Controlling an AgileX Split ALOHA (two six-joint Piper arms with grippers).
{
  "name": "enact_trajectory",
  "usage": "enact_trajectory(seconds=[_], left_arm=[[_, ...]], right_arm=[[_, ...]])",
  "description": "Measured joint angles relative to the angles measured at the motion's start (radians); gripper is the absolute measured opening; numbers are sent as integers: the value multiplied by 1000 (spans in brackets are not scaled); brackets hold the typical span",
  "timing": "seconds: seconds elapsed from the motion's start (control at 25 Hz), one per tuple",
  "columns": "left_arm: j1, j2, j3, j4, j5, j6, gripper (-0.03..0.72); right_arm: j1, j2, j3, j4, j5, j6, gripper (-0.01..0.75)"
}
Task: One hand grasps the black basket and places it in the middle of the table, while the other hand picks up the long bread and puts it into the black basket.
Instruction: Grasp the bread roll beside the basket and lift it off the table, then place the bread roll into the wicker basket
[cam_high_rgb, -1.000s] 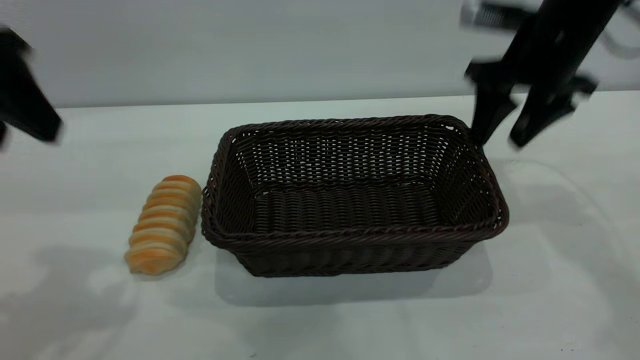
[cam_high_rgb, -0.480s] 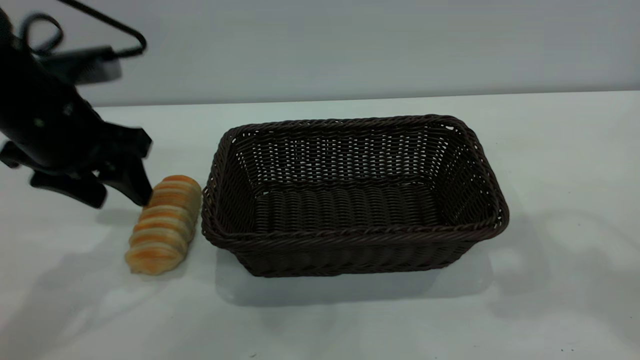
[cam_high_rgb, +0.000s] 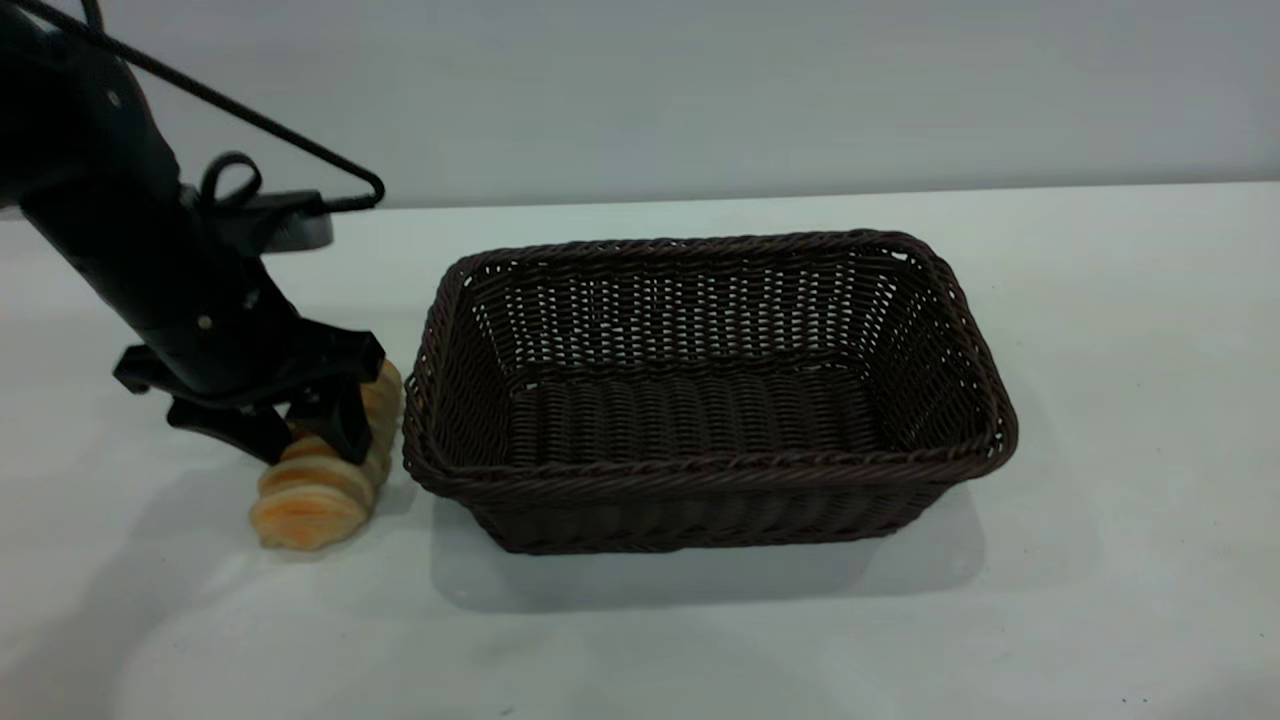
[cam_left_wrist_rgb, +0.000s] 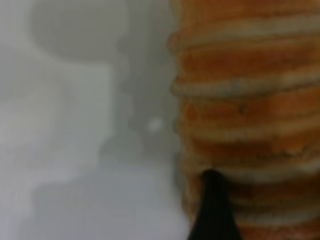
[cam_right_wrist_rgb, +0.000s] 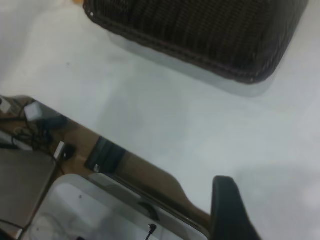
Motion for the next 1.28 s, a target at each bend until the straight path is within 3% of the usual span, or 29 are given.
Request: enact_trajectory(seconds=[0.12,0.32,0.4,0.64,0.92,1.12,1.28], left_arm=[[0,21,-7,-1,-7,0,493],[0,26,-8,19,-12,0,153],[0,17,-8,55,0,-1,90],[0,-142,2,212,129,-5,89],[-23,-430,2,281,144,-2,87],[-155,-466,2,281,123,-1,87],[-291,-372,2,257,10,-5,81]], right_arm=[[0,-120,104,-28,0,5,456],[0,-320,254,-103,7,18,456],[0,-396,301,-140,11,19,456],[0,-571,405,-211,14,42,456],[0,-655,485,-214,-31,63,455],[0,-658,503,-225,-50,69,453],[0,-658,504,-225,-53,70,453]])
